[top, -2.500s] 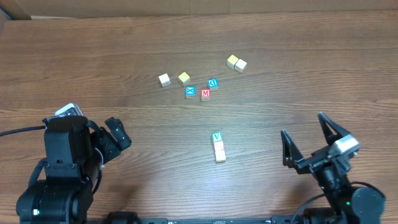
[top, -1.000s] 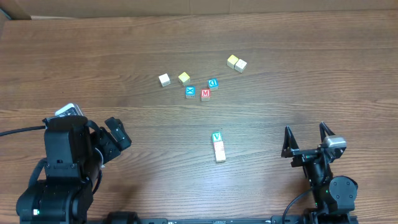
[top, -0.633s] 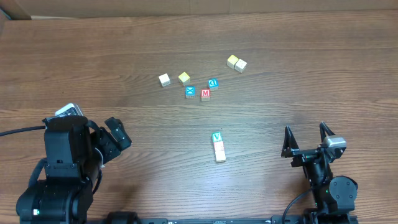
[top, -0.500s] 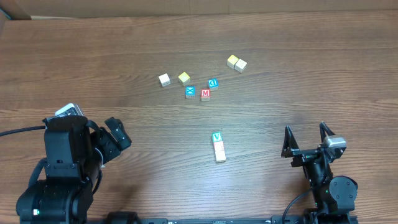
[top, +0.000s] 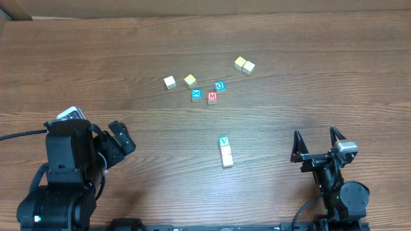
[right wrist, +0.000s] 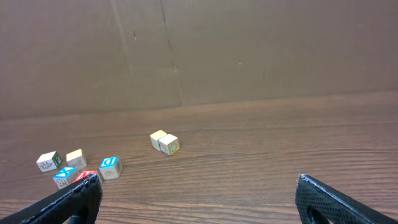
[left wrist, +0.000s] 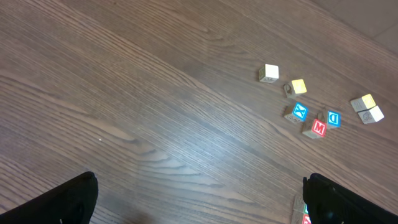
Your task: Flip 3 blocks
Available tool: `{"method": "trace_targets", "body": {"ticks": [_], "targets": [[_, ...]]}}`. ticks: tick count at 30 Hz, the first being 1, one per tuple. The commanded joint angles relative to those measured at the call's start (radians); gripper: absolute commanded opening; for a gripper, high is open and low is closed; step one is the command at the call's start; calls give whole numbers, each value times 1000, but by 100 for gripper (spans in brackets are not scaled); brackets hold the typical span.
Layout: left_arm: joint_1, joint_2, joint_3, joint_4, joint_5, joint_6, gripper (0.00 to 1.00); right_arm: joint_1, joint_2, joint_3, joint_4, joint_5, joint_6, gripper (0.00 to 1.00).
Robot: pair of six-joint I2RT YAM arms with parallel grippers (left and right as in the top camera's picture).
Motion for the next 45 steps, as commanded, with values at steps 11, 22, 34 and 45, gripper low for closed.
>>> {"method": "trace_targets", "body": {"ticks": [11, 22, 34, 45], "targets": [[5, -44, -48, 177, -5, 48, 100, -1, -10, -11, 5, 9, 4, 100], [5, -410, -674, 937, 228, 226, 100, -1, -10, -11, 5, 9, 4, 100], [5, -740, -1149, 1314, 281, 237, 100, -1, -10, -11, 5, 10, 4, 100], [-44, -853, -1251, 1444, 367, 465, 100, -1, -10, -11, 5, 10, 4, 100]]}}
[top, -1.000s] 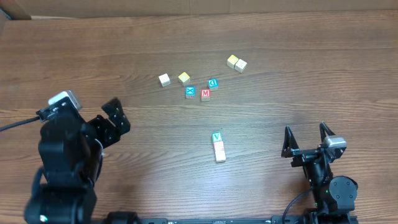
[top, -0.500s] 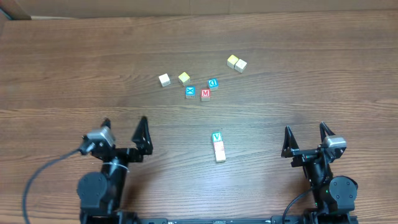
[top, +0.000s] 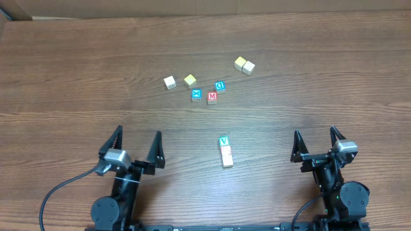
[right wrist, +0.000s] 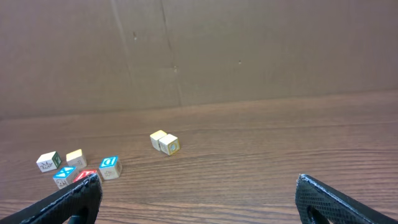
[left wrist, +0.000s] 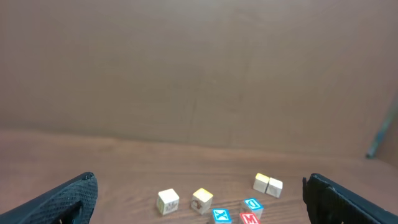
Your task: Flip 3 blocks
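Several small letter blocks lie at the table's middle back: a white one (top: pixel 169 82), a yellow one (top: pixel 190 80), a blue X (top: pixel 196 94), a red M (top: pixel 212 97), a blue D (top: pixel 219 85) and a yellow and white pair (top: pixel 244 65). Nearer the front a green V block (top: pixel 223 141) touches a red and white block (top: pixel 227 156). My left gripper (top: pixel 138 138) stands open at the front left, empty. My right gripper (top: pixel 314 135) stands open at the front right, empty. The left wrist view shows the white block (left wrist: pixel 168 200) and the pair (left wrist: pixel 267 183) far ahead.
The brown wooden table (top: pixel 77 70) fills the view. A cardboard wall (right wrist: pixel 249 43) stands behind its far edge. Both arm bases sit at the near edge.
My left arm was raised at the far left front, its camera looking down on the table. Now it sits low, further right, facing the far wall. Blocks and right arm are unchanged.
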Available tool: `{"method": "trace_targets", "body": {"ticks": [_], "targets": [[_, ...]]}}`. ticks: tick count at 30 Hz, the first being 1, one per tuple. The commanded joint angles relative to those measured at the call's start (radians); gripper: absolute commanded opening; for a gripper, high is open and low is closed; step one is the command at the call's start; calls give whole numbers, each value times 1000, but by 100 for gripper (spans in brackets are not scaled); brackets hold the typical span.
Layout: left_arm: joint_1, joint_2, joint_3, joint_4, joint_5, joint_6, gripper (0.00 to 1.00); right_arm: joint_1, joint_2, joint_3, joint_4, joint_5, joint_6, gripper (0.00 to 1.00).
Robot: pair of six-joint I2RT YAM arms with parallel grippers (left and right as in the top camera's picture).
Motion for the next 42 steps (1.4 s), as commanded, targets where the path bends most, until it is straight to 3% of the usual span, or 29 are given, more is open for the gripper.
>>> {"method": "trace_targets", "body": {"ticks": [1, 4, 13, 19, 23, 42], "targets": [[-8, -16, -13, 9, 85, 164, 100, -1, -10, -11, 5, 9, 4, 100], [-8, -16, -13, -35, 103, 220, 100, -1, -10, -11, 5, 9, 4, 100], [-8, -16, -13, -233, 103, 219, 100, -1, -10, -11, 5, 10, 4, 100], [-12, -16, -13, -235, 99, 218, 100, -1, -10, -11, 5, 9, 4, 100], [-12, -16, -13, -230, 99, 155, 100, -1, -10, -11, 5, 9, 4, 100], [-11, -14, -13, -229, 99, 155, 100, -1, -10, -11, 5, 9, 4, 100]]}}
